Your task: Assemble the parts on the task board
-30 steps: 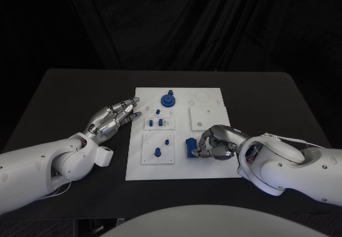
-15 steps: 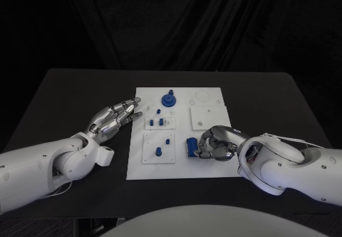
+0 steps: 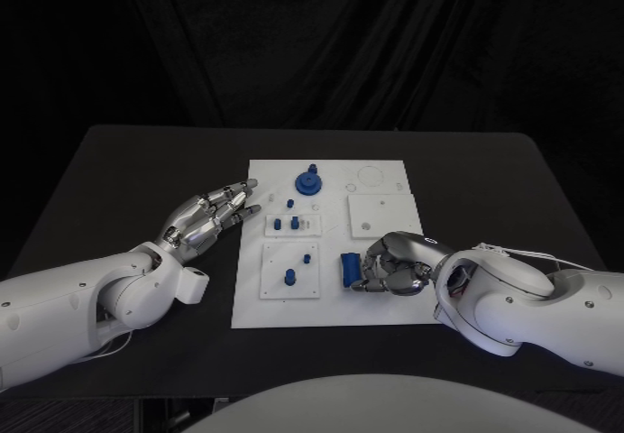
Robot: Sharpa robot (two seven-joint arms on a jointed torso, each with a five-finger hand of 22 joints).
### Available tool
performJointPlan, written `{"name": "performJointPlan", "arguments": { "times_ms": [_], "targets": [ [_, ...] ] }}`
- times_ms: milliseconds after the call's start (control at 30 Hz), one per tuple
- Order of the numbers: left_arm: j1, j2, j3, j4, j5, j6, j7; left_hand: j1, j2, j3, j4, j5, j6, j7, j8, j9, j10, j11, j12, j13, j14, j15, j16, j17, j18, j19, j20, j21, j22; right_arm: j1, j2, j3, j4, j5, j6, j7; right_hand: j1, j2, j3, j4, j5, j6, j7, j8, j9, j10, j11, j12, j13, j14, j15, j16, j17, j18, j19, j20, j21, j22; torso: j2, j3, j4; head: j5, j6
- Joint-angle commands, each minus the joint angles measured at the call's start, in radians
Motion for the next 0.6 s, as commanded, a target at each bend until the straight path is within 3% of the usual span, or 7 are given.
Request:
{"name": "performJointPlan", "arguments": {
  "times_ms": [33,100,267,400,433,500,600],
  "targets": [
    [-0.002,0.002,0.001,0.001,0.003,0.013,0.011,0.010,0.003,0.008,0.001,0.006,0.000,0.007,0.004,0.000,0.004,0.009,0.004,0.002,0.000,-0.008,0.002,0.000,0.017,0.004,0.004,0.004,-0.001,-0.003,-0.002,0.000,0.002,-0.007,0.029,0.004,-0.008,-0.022,0.001,0.004,-0.052,0.006,0.002,0.007,0.001,0.106,0.008,0.003,0.263,0.107,0.003,0.003,0.264,0.007,0.045,0.005,-0.005,0.221,0.000,0.0003,0.0004,-0.001,0.000],
    [-0.002,0.002,0.001,0.001,0.003,0.013,0.011,0.010,0.003,0.008,0.001,0.006,0.000,0.007,0.004,0.000,0.004,0.009,0.004,0.002,0.000,-0.008,0.002,0.000,0.017,0.004,0.004,0.004,-0.001,-0.003,-0.006,0.000,0.005,-0.007,0.020,0.009,-0.037,-0.057,0.028,0.007,-0.122,0.005,0.003,0.006,-0.002,0.106,0.010,0.003,0.263,0.107,0.004,0.003,0.264,0.007,0.045,0.006,-0.006,0.221,-0.001,0.0003,-0.0007,0.001,0.000],
    [-0.003,0.001,0.001,0.001,0.003,0.013,0.012,0.010,0.003,0.008,0.001,0.006,0.001,0.007,0.004,0.000,0.005,0.010,0.007,0.002,0.001,-0.008,0.002,0.000,0.018,0.004,0.004,0.004,-0.001,-0.002,-0.030,0.000,0.021,-0.007,-0.005,0.015,-0.098,-0.106,0.064,0.010,-0.169,-0.001,0.010,-0.037,-0.050,0.106,0.015,0.003,0.263,0.107,0.008,0.003,0.264,0.008,0.045,0.009,-0.007,0.221,0.000,-0.0001,-0.0006,0.002,0.000],
    [-0.003,0.002,0.001,0.001,0.003,0.012,0.011,0.010,0.003,0.008,0.001,0.006,0.001,0.007,0.004,0.000,0.005,0.010,0.007,0.002,0.001,-0.008,0.002,0.000,0.018,0.004,0.004,0.004,-0.001,0.018,-0.065,0.001,0.045,-0.007,-0.026,0.002,-0.129,-0.106,0.070,0.011,-0.166,0.005,0.013,-0.060,-0.080,0.106,0.017,0.003,0.263,0.107,0.010,0.003,0.264,0.008,0.045,0.011,-0.008,0.221,0.000,0.0000,-0.0006,0.003,0.000],
    [-0.003,0.001,0.001,0.001,0.003,0.011,0.011,0.010,0.003,0.008,0.001,0.006,0.001,0.007,0.004,0.000,0.005,0.010,0.007,0.002,0.001,-0.008,0.002,0.000,0.018,0.004,0.004,0.004,-0.001,0.022,-0.069,0.001,0.048,-0.007,-0.027,-0.001,-0.145,-0.077,0.080,0.003,-0.140,0.005,0.014,-0.067,-0.090,0.106,0.018,0.003,0.263,0.107,0.011,0.003,0.264,0.008,0.044,0.011,-0.009,0.220,-0.001,0.0000,-0.0007,0.002,0.000],
    [-0.003,-0.001,0.001,0.002,0.003,0.008,0.013,0.011,0.002,0.010,0.000,0.007,0.006,0.010,0.005,0.001,0.009,0.012,0.012,0.003,0.001,-0.009,0.002,0.001,0.018,0.004,0.004,0.004,-0.002,0.051,-0.092,0.001,0.058,-0.007,-0.027,-0.024,-0.140,-0.014,0.107,0.004,0.082,0.013,0.017,-0.121,-0.145,0.106,0.020,0.003,0.263,0.107,0.012,0.003,0.264,0.009,0.043,0.011,-0.012,0.220,0.000,0.0001,-0.0010,0.000,0.000],
    [-0.003,-0.004,0.001,0.004,0.003,-0.002,0.019,0.011,0.001,0.011,-0.001,0.008,0.009,0.011,0.006,0.002,0.013,0.012,0.017,0.004,0.002,-0.010,0.002,0.001,0.018,0.004,0.004,0.004,-0.002,0.091,-0.122,0.000,0.067,-0.007,-0.012,-0.054,-0.120,-0.005,0.111,0.005,0.223,0.053,0.025,-0.204,-0.240,0.106,0.026,0.003,0.263,0.107,0.020,0.003,0.264,0.008,0.046,0.018,-0.008,0.221,0.000,-0.0002,-0.0012,-0.002,0.000]
  ]
}}
